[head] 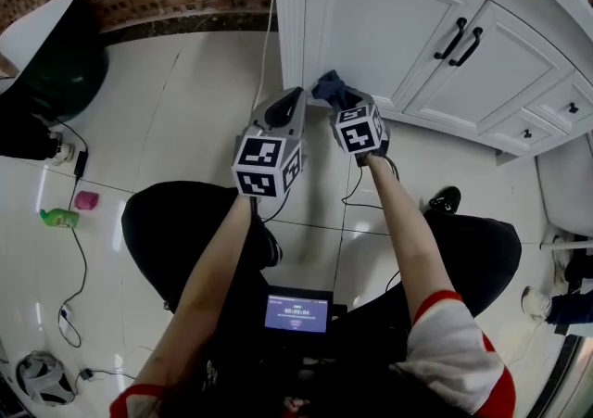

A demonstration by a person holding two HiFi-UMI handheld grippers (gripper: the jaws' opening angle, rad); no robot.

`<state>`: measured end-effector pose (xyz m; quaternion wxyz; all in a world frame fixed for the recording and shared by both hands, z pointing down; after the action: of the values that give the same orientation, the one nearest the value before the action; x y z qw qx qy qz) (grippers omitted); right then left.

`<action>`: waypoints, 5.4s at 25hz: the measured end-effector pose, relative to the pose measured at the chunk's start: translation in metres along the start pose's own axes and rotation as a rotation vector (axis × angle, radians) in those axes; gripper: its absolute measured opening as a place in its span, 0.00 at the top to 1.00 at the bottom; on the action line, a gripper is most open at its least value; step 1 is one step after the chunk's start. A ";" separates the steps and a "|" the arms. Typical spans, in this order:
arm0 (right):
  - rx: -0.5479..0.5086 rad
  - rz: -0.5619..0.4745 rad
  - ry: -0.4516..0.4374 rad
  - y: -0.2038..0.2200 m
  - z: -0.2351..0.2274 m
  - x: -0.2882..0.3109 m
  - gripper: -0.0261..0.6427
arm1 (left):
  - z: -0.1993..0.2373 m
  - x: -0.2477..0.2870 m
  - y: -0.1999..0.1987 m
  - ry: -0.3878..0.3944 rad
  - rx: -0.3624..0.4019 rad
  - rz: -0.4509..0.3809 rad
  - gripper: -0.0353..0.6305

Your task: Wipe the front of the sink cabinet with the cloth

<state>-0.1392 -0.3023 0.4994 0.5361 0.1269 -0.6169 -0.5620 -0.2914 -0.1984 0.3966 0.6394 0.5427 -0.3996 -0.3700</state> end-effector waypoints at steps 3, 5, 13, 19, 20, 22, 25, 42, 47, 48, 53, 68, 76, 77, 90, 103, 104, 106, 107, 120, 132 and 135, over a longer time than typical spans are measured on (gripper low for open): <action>0.023 -0.127 0.018 -0.043 -0.019 -0.044 0.83 | 0.002 0.002 0.001 0.000 -0.022 -0.002 0.89; 0.019 -0.207 0.039 -0.077 -0.036 -0.078 0.83 | -0.001 0.004 0.002 0.001 -0.027 0.003 0.89; -0.059 -0.388 0.166 -0.187 -0.110 -0.185 0.83 | -0.034 0.010 0.007 0.051 0.003 0.021 0.89; -0.091 -0.457 0.230 -0.224 -0.137 -0.217 0.83 | -0.050 0.012 0.003 0.070 0.023 0.014 0.89; -0.088 -0.460 0.226 -0.222 -0.138 -0.215 0.83 | -0.051 0.013 0.002 0.071 0.029 0.014 0.89; -0.075 -0.452 0.216 -0.212 -0.135 -0.207 0.83 | -0.053 0.012 0.002 0.073 0.033 0.015 0.89; -0.057 -0.405 0.204 -0.191 -0.129 -0.192 0.83 | -0.052 0.012 0.003 0.071 0.033 0.017 0.89; 0.005 -0.118 0.103 -0.046 -0.081 -0.074 0.83 | -0.046 0.019 0.014 0.048 0.017 0.041 0.89; 0.038 -0.008 0.068 -0.005 -0.069 -0.047 0.83 | -0.043 0.023 0.018 0.043 0.012 0.047 0.89; 0.042 0.017 0.065 0.004 -0.067 -0.042 0.83 | -0.042 0.024 0.019 0.041 0.011 0.047 0.89; 0.037 0.123 0.046 0.043 -0.065 -0.023 0.83 | -0.044 0.032 0.024 0.034 0.004 0.049 0.89; 0.033 -0.096 0.079 -0.044 -0.110 -0.110 0.83 | -0.072 0.063 0.015 0.055 -0.032 0.025 0.89; -0.034 -0.261 0.163 -0.131 -0.158 -0.210 0.83 | -0.102 0.055 0.010 0.117 -0.006 0.040 0.89; -0.037 -0.279 0.177 -0.139 -0.164 -0.221 0.83 | -0.106 0.053 0.009 0.126 0.007 0.043 0.89; 0.030 -0.306 0.290 -0.146 -0.200 -0.252 0.83 | -0.119 0.030 0.004 0.154 0.044 0.044 0.89; 0.052 -0.247 0.249 -0.085 -0.173 -0.212 0.83 | -0.118 0.038 0.010 0.138 0.000 0.054 0.89; 0.057 -0.234 0.248 -0.079 -0.172 -0.207 0.83 | -0.118 0.039 0.010 0.138 -0.001 0.054 0.89; 0.066 -0.203 0.245 -0.065 -0.170 -0.197 0.83 | -0.118 0.040 0.011 0.138 -0.002 0.056 0.89; 0.072 -0.183 0.244 -0.057 -0.168 -0.190 0.83 | -0.118 0.041 0.012 0.137 -0.003 0.057 0.89; 0.170 0.081 0.194 0.056 -0.153 -0.105 0.83 | -0.121 0.056 0.027 0.140 0.006 0.100 0.89; 0.164 0.189 0.081 0.111 -0.139 -0.077 0.83 | -0.154 0.093 0.021 0.154 0.023 0.096 0.89; 0.179 0.207 0.079 0.116 -0.149 -0.082 0.83 | -0.160 0.102 0.019 0.139 0.020 0.099 0.89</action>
<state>0.0645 -0.2836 0.5224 0.6016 0.1317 -0.6529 -0.4410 -0.1028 -0.2249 0.4117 0.6777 0.5530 -0.3843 -0.2954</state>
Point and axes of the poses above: the fingertips, and each gripper's own axes: x forward along the fingers, z to its left, y out of its underside, the point moved 9 cm from there along -x, backward along the fingers, and after that the axes turned 2 degrees about -y, right-handed, at the moved point
